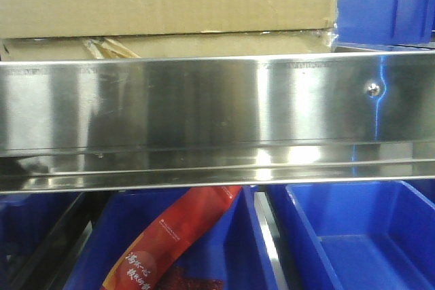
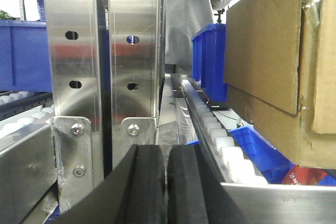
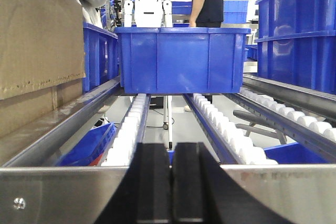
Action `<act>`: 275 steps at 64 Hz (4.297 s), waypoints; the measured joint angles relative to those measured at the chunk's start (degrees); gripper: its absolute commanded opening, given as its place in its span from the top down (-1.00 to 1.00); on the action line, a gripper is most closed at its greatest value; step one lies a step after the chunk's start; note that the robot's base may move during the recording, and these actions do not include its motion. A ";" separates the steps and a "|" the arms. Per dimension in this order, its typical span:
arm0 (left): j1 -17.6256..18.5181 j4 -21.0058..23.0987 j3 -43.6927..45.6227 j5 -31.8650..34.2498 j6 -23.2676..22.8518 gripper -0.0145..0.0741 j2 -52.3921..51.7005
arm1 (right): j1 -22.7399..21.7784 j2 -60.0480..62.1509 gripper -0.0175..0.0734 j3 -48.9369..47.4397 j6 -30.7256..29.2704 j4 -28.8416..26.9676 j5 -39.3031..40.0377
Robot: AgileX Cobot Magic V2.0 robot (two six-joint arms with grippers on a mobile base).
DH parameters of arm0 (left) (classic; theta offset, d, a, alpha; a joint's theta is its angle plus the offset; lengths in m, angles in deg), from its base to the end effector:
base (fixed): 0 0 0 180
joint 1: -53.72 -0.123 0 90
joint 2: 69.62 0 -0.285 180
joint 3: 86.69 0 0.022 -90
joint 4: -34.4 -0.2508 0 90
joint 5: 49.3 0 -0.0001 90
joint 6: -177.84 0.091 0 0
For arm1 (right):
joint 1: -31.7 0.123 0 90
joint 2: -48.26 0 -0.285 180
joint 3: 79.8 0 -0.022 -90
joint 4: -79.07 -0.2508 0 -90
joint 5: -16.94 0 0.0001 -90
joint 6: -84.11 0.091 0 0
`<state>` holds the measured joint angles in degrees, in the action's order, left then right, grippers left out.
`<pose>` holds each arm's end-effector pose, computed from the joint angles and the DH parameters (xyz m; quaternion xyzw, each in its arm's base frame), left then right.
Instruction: Grab carton from right shelf to conveyor
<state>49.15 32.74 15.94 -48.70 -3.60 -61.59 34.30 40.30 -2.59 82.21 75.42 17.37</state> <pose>0.0565 0.0045 0.2130 -0.0255 0.6738 0.0308 0.7378 0.0564 0.0025 0.2137 -0.0048 0.6739 0.0279 0.7383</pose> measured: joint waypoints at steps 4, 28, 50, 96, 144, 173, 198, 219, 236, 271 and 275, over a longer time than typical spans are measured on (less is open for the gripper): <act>0.00 0.00 0.00 0.00 0.00 0.63 0.00 | 0.00 0.00 0.77 0.00 0.00 0.00 0.00; 0.00 0.00 0.00 0.00 0.00 0.63 0.00 | 0.00 0.00 0.77 0.00 0.00 0.00 0.00; 0.00 0.00 0.00 0.62 0.00 0.63 0.00 | 0.00 0.00 0.77 0.00 0.00 0.00 1.11; 0.00 2.11 32.62 -22.53 0.00 -0.26 9.95 | 0.37 -7.47 -0.55 -30.22 0.00 -0.13 -16.71; 25.39 10.40 70.44 -40.60 8.78 -0.25 52.46 | 16.08 -43.33 -0.57 -62.71 -0.01 -1.04 -37.83; 21.57 -5.53 107.35 -68.42 -10.81 -0.25 84.18 | 16.37 -81.16 -0.57 -113.68 0.84 -1.04 -69.36; 16.43 -5.67 112.61 -70.88 -11.22 -0.25 94.71 | 16.37 -103.89 -0.57 -128.86 2.49 -5.03 -70.95; 16.43 -5.67 112.61 -70.77 -11.22 0.36 97.61 | 17.10 -109.92 0.42 -128.86 2.49 -5.92 -71.04; 16.43 -5.55 112.61 -70.64 -11.60 0.71 97.61 | 17.49 -110.01 0.75 -128.86 3.02 -5.82 -70.92; 17.02 -4.22 111.32 -71.48 -11.60 0.71 82.82 | 22.30 -93.56 0.75 -125.19 3.42 -1.13 -71.66; 18.14 -4.93 109.32 -71.59 -11.60 0.71 80.59 | 23.75 -90.78 0.75 -121.83 3.60 -0.31 -71.57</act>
<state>67.28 27.80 125.26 -120.29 -15.20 19.00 58.05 -50.48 -124.41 85.81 75.11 -54.20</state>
